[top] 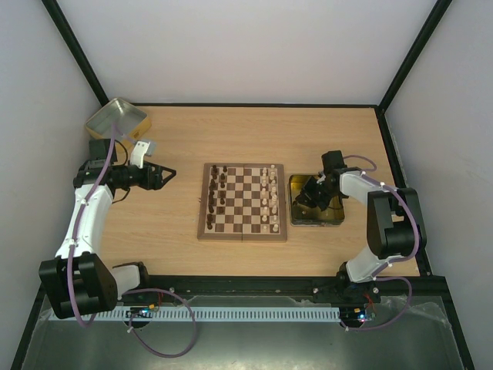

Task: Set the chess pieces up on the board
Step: Place the chess piece in the storage box, then pick up the chess piece from the storage box, then place the chess piece on the chessboard, then pick up the chess piece from the storage box.

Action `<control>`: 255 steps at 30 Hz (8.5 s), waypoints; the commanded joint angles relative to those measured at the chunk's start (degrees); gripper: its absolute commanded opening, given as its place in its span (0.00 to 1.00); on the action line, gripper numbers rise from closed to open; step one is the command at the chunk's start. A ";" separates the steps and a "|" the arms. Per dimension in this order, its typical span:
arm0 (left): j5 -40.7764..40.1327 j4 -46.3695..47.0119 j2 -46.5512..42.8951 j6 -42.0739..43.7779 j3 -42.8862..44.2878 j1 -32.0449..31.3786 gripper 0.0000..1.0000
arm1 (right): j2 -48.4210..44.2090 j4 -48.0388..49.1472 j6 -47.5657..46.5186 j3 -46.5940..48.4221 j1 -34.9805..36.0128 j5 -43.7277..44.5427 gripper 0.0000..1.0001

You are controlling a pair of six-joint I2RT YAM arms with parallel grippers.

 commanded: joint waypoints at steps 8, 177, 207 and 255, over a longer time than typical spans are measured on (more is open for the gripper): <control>0.41 0.01 0.41 0.12 -0.71 -0.10 0.74 | 0.92 -0.30 0.27 1.60 -0.43 0.44 0.12; -0.16 -0.07 -1.96 0.87 -1.47 -0.02 0.74 | 24.61 -17.64 3.00 41.73 55.49 37.87 0.02; -0.38 0.19 -1.96 0.87 -1.59 0.05 0.74 | 23.20 -17.10 3.75 41.69 54.90 37.41 0.17; -0.22 0.43 -0.44 1.00 -1.72 -0.82 0.74 | -15.86 -8.73 4.19 -3.06 6.17 35.08 0.28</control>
